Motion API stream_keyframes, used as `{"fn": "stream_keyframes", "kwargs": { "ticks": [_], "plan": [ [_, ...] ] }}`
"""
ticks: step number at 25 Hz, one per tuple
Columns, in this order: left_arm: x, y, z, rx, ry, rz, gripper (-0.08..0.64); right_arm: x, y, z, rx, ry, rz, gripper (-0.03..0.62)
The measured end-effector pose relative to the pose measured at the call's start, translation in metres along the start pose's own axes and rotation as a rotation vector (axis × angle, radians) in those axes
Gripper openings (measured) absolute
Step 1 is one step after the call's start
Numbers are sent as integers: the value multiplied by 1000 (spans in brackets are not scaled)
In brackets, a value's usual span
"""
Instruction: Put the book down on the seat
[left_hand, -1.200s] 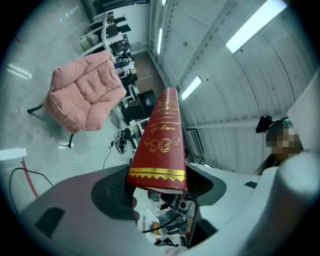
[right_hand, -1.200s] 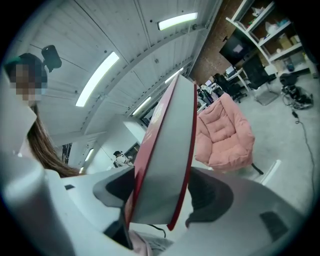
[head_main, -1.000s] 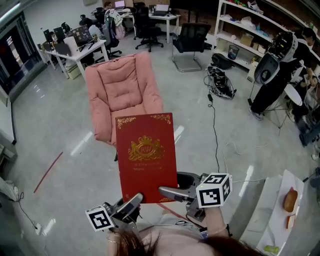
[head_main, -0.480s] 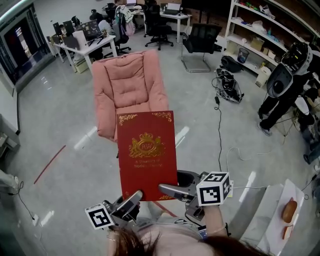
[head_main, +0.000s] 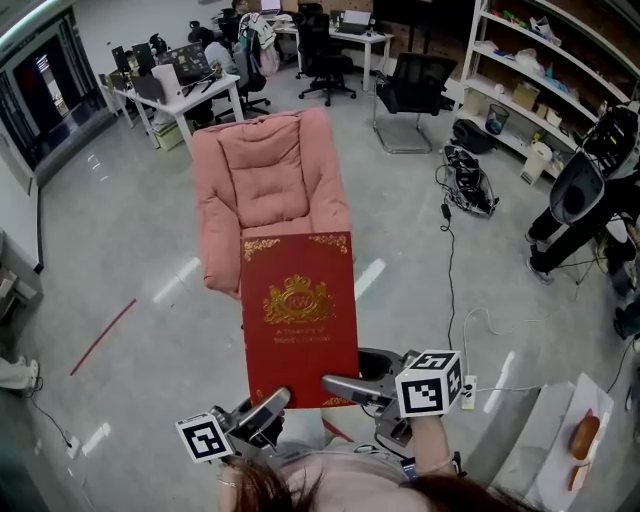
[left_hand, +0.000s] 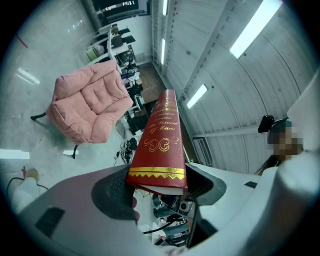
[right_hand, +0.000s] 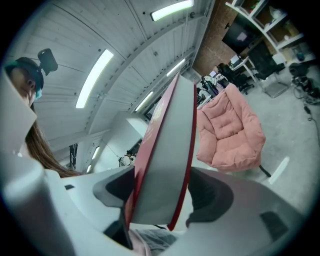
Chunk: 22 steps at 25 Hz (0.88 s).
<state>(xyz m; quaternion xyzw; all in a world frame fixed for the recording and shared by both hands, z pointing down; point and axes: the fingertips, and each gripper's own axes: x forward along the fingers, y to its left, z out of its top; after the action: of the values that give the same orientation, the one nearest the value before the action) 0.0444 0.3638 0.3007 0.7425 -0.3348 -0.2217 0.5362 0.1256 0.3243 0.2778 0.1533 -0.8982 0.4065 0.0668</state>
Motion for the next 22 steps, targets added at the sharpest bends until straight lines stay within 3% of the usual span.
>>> {"fn": "stream_keyframes", "kwargs": {
  "ticks": [5, 9, 19, 22],
  "plan": [
    [15, 14, 43, 2, 3, -1, 279, 31, -19, 30, 15, 6, -8, 330],
    [25, 22, 84, 54, 28, -7, 279, 59, -30, 56, 16, 8, -23, 330],
    [42, 49, 168, 67, 40, -39, 279, 123, -54, 108, 14, 8, -59, 330],
    [39, 59, 184, 35, 33, -45, 279, 140, -57, 116, 10, 10, -66, 330]
  ]
}}
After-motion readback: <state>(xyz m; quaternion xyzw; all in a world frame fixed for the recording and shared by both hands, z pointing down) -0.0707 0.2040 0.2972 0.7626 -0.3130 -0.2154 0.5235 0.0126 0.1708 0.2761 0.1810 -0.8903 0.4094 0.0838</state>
